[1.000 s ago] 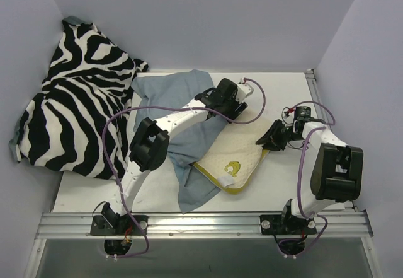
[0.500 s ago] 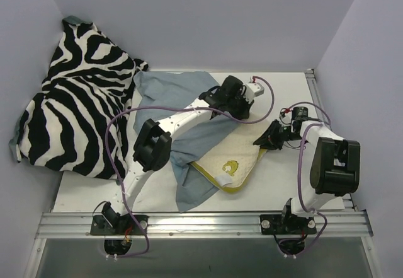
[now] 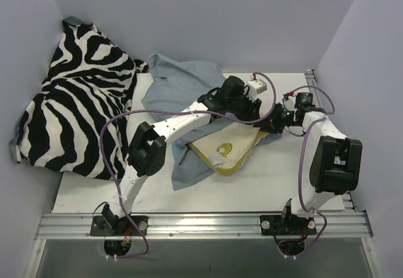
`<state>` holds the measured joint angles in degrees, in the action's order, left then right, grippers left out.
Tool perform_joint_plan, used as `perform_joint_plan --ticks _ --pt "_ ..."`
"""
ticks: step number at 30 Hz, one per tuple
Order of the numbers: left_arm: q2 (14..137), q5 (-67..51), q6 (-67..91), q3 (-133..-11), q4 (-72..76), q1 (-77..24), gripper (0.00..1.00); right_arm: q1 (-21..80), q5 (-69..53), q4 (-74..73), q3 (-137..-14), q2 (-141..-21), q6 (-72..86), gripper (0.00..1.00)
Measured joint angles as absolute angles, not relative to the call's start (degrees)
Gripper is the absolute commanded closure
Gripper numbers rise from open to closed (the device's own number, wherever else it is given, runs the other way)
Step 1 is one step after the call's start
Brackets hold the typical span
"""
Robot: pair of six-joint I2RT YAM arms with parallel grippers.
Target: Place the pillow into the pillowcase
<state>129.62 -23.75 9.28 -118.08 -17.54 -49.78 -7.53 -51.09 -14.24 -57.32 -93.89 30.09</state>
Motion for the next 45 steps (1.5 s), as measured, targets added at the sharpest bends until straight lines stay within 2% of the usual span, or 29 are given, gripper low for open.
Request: perform_joint_plan --ticks 1,3,4,5,7,11,14,20,26,28,29,30,32,33,35,36,38,40,45 --pt "129.34 -22.72 8.54 -118.08 -18.02 -49.08 0.44 -7.68 -51.0 -14.09 -59.27 -94.45 29.74 0.66" --pt "128.07 -21.06 5.98 -117.43 -19.44 -47.79 0.37 -7.97 -50.85 -14.63 -63.24 -95.59 28.38 0.44" --pt "126.41 -20.53 4.45 -116.07 -20.34 -47.09 0.35 -8.03 -50.74 -14.98 -64.49 -95.79 27.51 0.23" --pt "124.11 -19.94 2.66 -113.47 -20.97 -46.35 0.29 -8.27 -50.78 -15.75 -65.14 -95.44 26.7 0.12" --pt "116.99 -19.0 -1.1 -105.97 -22.35 -44.6 0.25 -8.62 -50.39 -17.89 -64.86 -93.54 24.95 0.0" --pt "100.31 -15.4 -9.43 -91.37 -25.23 -40.38 0.23 -8.25 -48.49 -22.5 -59.37 -83.9 23.75 0.0" --pt "93.56 -12.14 -14.55 -86.24 -26.46 -39.42 0.23 -6.63 -46.59 -24.88 -54.59 -77.97 23.44 0.0" --pt "98.15 -7.49 -20.05 -84.23 -27.64 -40.47 0.23 -2.07 -45.65 -24.32 -50.48 -83.94 24.36 0.01" --pt "107.81 -5.96 -21.74 -85.34 -29.52 -40.38 0.23 -0.23 -46.54 -17.23 -50.22 -92.79 28.91 0.09" --pt "110.39 -5.37 -22.11 -86.96 -30.04 -40.36 0.27 0.67 -47.03 -15.03 -50.19 -94.32 30.35 0.21" --pt "111.46 -4.99 -22.31 -87.79 -30.22 -40.34 0.4 1.17 -47.29 -13.96 -50.19 -94.8 31.07 0.28" --pt "112.36 -4.71 -22.48 -88.62 -30.57 -40.34 0.47 1.67 -47.59 -12.93 -50.22 -95.29 31.64 0.41" --pt "113.69 -4.99 -23.14 -90.37 -31.57 -40.21 0.65 2.37 -48.23 -10.85 -50.26 -96.2 32.99 0.57" --pt "114.15 -5.48 -23.2 -91.26 -32.29 -40.07 0.69 2.66 -48.64 -9.5 -50.26 -96.71 33.61 0.71" --pt "114.3 -8.34 -23.4 -92.71 -34.04 -39.72 0.74 2.94 -49.63 -7.44 -50.26 -97.38 35.22 0.88" --pt "114.3 -10.13 -23.4 -93.71 -35.27 -39.64 0.77 3.09 -50.13 -6.35 -50.26 -97.58 36.32 1.0" --pt "114.3 -15.35 -23.09 -96.88 -38.2 -39.59 0.84 3.38 -51.81 -2.72 -49.82 -97.62 39.9 1.0" --pt "114.32 -22.52 -21.89 -102.87 -42.59 -40.53 1.0 4.14 -53.63 4.73 -47.94 -97.25 45.76 1.0" --pt "114.67 -38.46 -17.8 -120.49 -46.33 -46.24 1.0 7.81 -55.57 21.61 -44.6 -95.55 62.85 1.0"
